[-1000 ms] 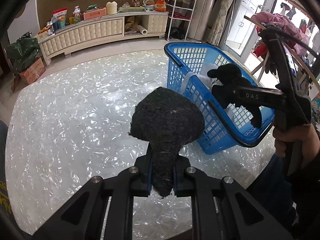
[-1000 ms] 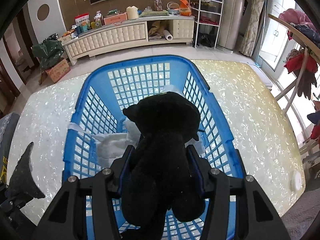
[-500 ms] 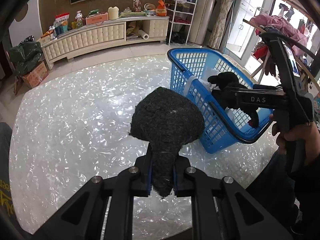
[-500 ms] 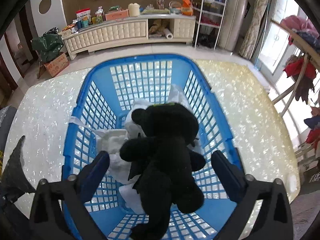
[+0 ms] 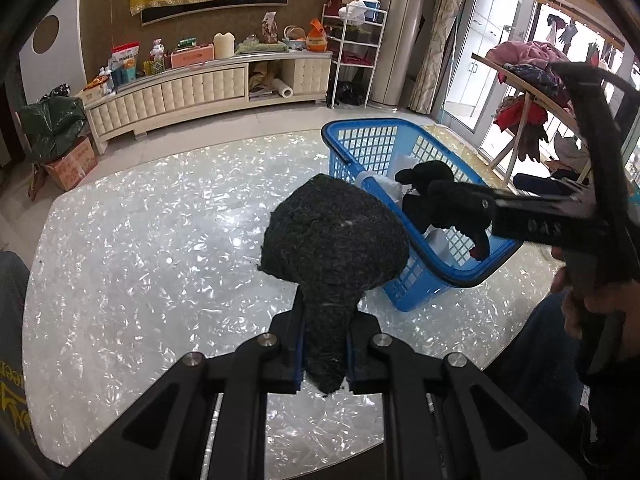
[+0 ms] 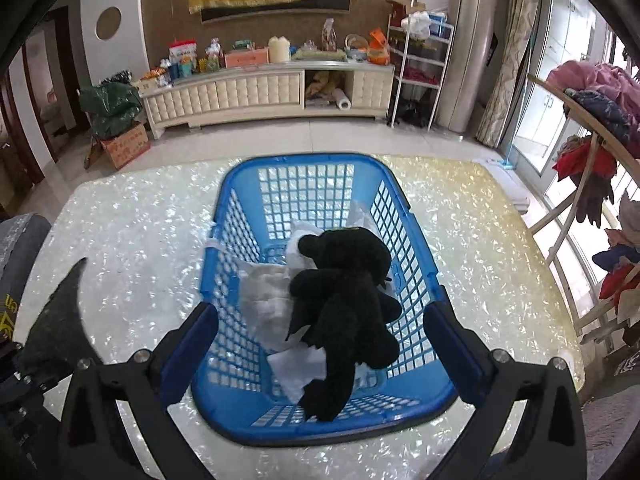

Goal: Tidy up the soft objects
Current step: 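Carry the plush toy into the basket and open the right gripper while the left gripper holds the black pad, then lower the black pad into the basket and open the left gripper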

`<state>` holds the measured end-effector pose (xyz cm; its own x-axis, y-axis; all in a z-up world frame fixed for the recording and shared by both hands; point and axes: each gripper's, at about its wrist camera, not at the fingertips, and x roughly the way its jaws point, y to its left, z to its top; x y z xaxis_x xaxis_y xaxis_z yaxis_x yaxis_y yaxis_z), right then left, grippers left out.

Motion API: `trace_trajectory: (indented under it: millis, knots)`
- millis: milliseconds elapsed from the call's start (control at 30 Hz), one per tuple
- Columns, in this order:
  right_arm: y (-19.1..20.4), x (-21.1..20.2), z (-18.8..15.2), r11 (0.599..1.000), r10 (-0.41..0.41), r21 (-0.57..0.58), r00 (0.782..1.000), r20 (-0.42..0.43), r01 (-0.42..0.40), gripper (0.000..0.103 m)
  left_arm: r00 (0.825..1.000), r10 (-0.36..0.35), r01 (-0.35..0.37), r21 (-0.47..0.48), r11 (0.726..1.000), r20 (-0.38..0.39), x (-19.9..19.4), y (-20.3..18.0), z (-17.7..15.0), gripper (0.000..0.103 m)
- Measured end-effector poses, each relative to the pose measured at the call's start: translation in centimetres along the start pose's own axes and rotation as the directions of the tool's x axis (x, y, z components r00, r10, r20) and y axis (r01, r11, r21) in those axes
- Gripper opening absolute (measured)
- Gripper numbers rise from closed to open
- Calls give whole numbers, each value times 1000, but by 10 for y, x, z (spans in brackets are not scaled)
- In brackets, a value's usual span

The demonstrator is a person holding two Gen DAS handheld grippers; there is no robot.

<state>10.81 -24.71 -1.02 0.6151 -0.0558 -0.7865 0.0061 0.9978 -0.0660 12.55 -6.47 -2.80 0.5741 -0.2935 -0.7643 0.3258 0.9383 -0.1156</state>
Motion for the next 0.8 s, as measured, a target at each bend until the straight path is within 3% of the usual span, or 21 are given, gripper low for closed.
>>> trace_trajectory:
  millis: [367,800]
  knots:
    - [-1,-15,-9,999,38,9,999,37,-39,102,998,-2,-3,86,996,55,-2,-34,28,13]
    - [-29,-25,-24,996,28,82,996,82,-35,102,999,-27,20,179,984,38,26,-81,58,13]
